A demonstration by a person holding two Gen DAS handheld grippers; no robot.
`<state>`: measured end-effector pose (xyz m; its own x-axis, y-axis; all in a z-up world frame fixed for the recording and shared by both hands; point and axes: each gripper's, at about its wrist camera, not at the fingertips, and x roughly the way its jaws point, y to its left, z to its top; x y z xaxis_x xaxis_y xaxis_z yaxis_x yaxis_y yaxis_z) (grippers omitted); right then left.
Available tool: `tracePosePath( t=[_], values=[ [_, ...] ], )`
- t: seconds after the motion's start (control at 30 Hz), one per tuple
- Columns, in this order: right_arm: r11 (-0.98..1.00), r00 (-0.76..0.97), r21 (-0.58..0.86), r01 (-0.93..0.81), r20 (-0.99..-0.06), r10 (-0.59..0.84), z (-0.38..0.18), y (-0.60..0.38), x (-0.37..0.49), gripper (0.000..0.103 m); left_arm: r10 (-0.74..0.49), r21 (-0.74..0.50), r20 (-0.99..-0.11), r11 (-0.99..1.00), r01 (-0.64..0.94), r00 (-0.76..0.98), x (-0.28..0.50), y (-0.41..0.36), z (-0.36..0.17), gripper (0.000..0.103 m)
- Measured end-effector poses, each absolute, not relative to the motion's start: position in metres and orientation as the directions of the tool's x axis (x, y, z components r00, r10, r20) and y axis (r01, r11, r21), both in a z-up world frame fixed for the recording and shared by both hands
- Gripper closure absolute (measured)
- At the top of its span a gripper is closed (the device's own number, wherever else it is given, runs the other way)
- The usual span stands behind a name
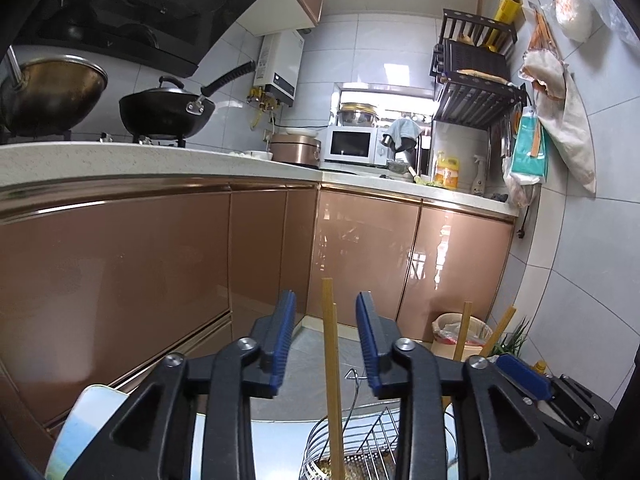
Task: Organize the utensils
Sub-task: 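Open the left tool to drop its chopstick into the holder while the right tool opens too, then move both open tools back down over the chopsticks on the table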
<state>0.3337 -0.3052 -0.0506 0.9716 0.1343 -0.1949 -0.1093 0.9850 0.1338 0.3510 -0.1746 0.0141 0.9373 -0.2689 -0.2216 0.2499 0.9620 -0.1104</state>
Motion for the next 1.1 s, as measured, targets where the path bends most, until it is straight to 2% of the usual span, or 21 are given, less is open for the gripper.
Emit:
tracePosePath(
  t=[0.43,0.57,0.63,0.77,1.1],
  values=[
    [0.985,0.981,0.148,-0.093,-0.159,0.116,0.002,-0.309,0.24,0.067,-0.232,-0.135,-0.191,0.969,0.208,0.954,0.265,-0.106,0.07,0.055],
    [0.98,0.981,0.18,-0.085,-0.158,0.114,0.015,-0.316,0.201,0.065,-0.226,-0.13,-0.241,0.971,0.199,0.944,0.238,-0.078,0.08,0.051],
    [0.978,0.979,0.191,-0.084,-0.166,0.117,0.018,-0.317,0.188,0.058,-0.207,-0.104,-0.275,0.977,0.185,0.939,0.224,-0.064,0.083,0.051],
    [0.98,0.974,0.189,-0.07,-0.2,0.108,0.025,-0.316,0.161,0.054,-0.193,-0.075,-0.357,0.981,0.179,0.914,0.201,-0.039,0.083,0.051],
    [0.986,0.902,0.138,-0.095,-0.407,0.144,0.025,-0.283,0.145,0.054,-0.199,-0.07,-0.518,0.979,0.19,0.832,0.173,0.001,0.055,0.051]
  ],
)
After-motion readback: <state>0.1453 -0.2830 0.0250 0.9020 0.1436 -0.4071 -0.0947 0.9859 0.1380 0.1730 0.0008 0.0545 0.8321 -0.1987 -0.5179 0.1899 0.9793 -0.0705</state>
